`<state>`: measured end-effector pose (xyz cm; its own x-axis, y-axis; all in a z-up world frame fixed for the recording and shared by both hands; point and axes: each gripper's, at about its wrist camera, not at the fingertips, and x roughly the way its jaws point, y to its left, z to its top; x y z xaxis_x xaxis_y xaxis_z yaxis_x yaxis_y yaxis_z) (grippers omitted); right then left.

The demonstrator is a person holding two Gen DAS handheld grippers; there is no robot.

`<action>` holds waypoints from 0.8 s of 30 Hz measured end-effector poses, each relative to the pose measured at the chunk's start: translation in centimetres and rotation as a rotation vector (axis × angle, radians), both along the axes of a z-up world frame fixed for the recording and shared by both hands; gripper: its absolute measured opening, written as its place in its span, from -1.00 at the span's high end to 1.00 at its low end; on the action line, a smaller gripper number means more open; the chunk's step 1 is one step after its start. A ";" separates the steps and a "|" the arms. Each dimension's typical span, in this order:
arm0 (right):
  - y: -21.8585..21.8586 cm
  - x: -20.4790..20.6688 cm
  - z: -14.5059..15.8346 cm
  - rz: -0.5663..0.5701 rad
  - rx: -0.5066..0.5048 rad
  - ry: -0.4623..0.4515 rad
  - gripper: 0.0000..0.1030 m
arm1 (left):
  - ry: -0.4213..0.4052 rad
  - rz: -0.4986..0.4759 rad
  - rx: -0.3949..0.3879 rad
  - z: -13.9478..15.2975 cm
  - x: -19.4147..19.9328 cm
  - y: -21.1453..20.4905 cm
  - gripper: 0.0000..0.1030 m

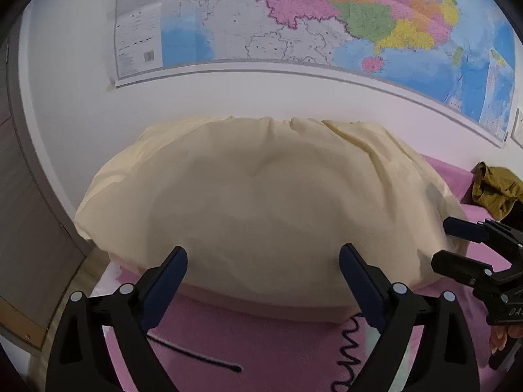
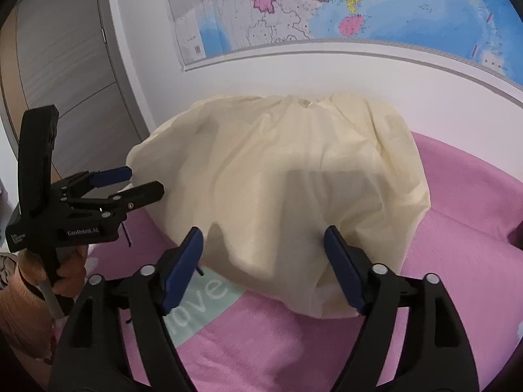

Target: Fold large clothes

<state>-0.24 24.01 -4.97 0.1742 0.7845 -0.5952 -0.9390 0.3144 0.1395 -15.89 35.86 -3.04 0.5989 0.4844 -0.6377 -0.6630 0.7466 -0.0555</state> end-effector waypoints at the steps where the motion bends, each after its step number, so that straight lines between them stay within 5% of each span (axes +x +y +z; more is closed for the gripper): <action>1: -0.1 0.0 0.2 -0.001 0.007 0.002 -0.52 | -0.011 0.012 0.013 0.2 -0.3 -0.3 -0.86; 11: -3.5 -2.4 0.3 -0.018 0.030 -0.011 -0.89 | -0.063 0.051 -0.051 0.3 -2.0 -3.0 -0.87; 24: -5.8 -4.8 -0.9 -0.030 0.023 0.001 -0.89 | -0.031 0.103 -0.015 0.1 -3.9 -6.7 -0.87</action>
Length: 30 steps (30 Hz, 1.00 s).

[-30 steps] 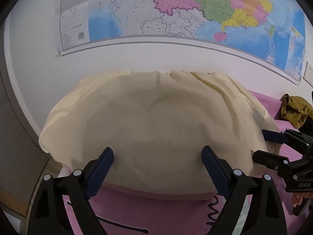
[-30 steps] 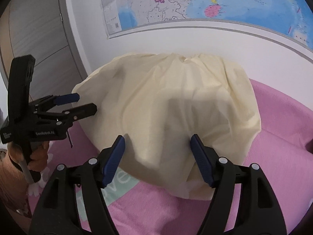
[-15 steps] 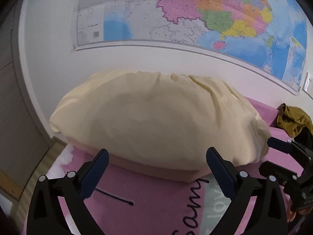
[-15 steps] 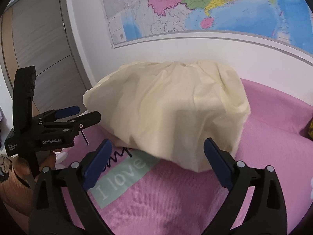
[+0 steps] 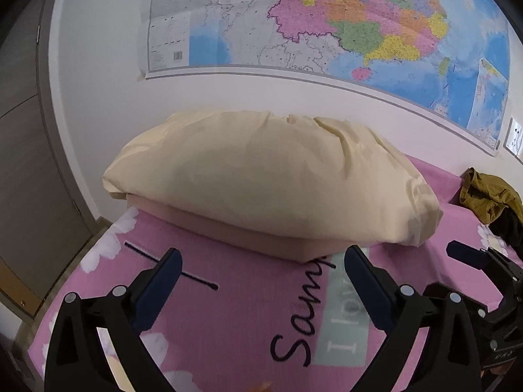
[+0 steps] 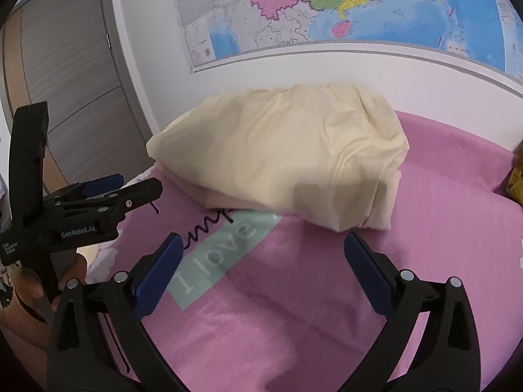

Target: Fold large clothes

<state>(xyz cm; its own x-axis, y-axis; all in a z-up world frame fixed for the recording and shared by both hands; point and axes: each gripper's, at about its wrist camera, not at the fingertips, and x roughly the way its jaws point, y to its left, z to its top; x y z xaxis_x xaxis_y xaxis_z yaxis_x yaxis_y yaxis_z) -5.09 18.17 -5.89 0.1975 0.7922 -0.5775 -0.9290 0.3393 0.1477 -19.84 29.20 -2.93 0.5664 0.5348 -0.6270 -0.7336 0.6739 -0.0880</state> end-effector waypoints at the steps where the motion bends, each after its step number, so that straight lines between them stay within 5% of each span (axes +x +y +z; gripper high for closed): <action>1: -0.2 -0.2 -0.1 0.001 -0.003 0.002 -0.89 | 0.004 0.006 -0.001 0.0 -0.1 0.0 -0.87; 30: -2.7 -1.9 -0.2 -0.026 0.013 -0.008 -0.89 | 0.027 0.009 0.008 -0.2 -1.4 -3.3 -0.87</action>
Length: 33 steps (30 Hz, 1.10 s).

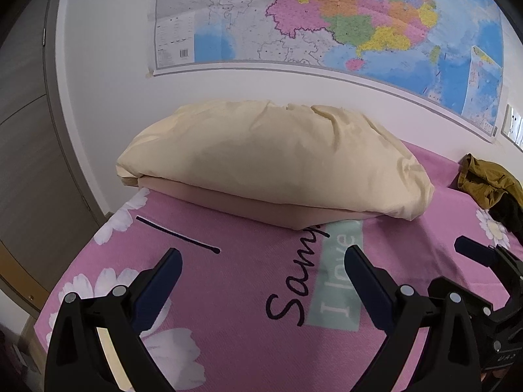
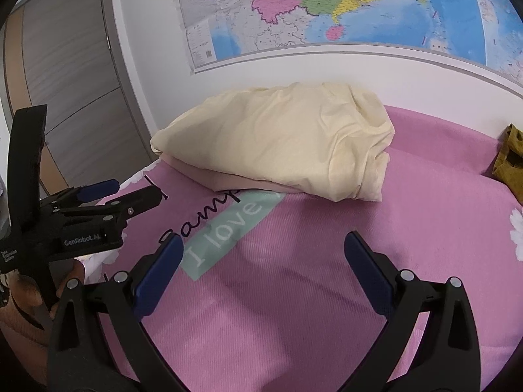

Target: Fold large clothes

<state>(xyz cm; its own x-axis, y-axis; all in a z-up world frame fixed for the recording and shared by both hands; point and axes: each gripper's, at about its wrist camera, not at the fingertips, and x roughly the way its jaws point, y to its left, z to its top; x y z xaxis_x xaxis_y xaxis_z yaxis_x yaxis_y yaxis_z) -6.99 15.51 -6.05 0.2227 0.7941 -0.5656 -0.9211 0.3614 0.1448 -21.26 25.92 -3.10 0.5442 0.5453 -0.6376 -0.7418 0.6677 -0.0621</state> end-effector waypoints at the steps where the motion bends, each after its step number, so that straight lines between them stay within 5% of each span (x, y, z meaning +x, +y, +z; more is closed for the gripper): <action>1: -0.1 0.0 0.0 -0.004 0.000 0.000 -0.89 | 0.000 -0.001 -0.001 0.0 0.0 0.0 -0.87; 33: -1.0 -0.3 -0.1 -0.018 0.008 0.016 -0.89 | 0.010 -0.022 -0.030 -0.6 0.3 -0.7 -0.87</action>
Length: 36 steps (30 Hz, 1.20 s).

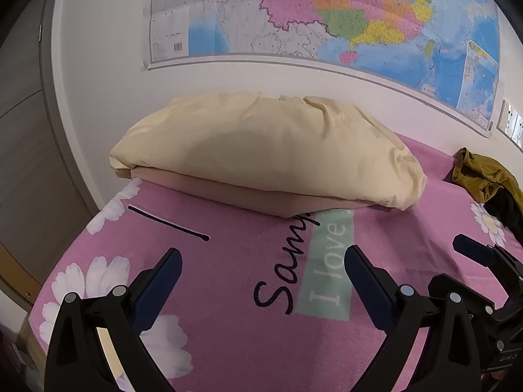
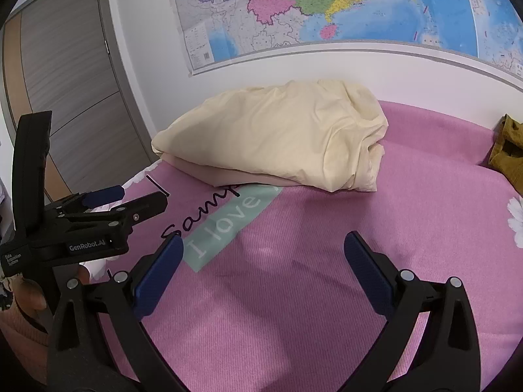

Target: Fold large clothes

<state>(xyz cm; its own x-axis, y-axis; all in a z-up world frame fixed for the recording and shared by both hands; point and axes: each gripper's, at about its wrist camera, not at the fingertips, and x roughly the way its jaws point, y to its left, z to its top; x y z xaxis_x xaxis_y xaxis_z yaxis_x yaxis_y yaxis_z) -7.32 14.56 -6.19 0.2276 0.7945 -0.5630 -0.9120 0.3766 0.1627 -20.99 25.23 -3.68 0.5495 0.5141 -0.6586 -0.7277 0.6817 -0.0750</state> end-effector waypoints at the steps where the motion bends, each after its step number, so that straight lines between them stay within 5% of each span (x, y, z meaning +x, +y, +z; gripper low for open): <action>1: 0.0 0.0 0.0 -0.001 0.000 0.001 -0.89 | 0.001 0.000 0.000 0.0 0.0 0.0 -0.87; 36: 0.1 0.0 -0.4 0.007 -0.003 0.012 -0.89 | 0.013 -0.015 -0.007 -0.4 0.2 -0.2 -0.87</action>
<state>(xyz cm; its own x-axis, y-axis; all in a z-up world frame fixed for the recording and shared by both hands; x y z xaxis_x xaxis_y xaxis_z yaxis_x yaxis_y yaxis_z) -7.32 14.65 -6.61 0.2155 0.7942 -0.5681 -0.9125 0.3710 0.1726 -20.83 25.06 -4.11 0.5487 0.5009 -0.6693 -0.7182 0.6922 -0.0708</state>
